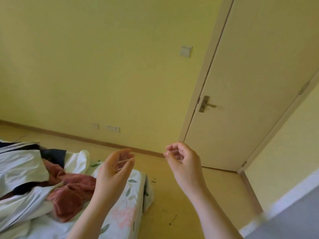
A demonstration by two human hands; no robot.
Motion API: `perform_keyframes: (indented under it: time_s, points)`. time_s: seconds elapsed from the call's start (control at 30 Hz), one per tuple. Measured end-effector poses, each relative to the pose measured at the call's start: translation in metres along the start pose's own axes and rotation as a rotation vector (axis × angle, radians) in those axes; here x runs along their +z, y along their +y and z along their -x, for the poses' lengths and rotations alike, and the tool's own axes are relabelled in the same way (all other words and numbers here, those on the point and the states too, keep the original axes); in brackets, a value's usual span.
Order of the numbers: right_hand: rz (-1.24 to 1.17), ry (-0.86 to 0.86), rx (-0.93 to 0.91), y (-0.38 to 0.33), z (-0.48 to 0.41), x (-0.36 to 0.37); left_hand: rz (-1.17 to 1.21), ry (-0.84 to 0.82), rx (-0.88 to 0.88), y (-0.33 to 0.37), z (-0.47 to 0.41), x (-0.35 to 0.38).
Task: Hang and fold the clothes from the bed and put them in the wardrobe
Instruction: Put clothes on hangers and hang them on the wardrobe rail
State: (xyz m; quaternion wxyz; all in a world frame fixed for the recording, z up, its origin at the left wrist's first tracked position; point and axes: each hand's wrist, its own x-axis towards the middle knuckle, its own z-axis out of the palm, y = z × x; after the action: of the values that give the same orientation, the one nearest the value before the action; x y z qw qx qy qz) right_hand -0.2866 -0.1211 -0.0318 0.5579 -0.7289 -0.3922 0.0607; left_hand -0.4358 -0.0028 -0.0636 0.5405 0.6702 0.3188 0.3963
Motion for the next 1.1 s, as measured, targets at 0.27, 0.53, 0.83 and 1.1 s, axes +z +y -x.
perform_keyframes:
  time_s: [0.27, 0.53, 0.83, 1.1]
  points:
    - [-0.031, -0.137, 0.023, 0.017, -0.073, 0.088, -0.018, 0.105, -0.133, -0.044, -0.059, -0.044]
    - [-0.112, -0.348, -0.019, 0.033, -0.131, 0.169, -0.133, 0.306, -0.212, -0.071, -0.089, -0.083]
    - [-0.211, -0.687, -0.144, 0.016, -0.179, 0.261, -0.11, 0.637, -0.232, -0.061, -0.108, -0.121]
    - [-0.192, -0.814, -0.164, 0.015, -0.184, 0.304, -0.087, 0.731, -0.244, -0.079, -0.117, -0.145]
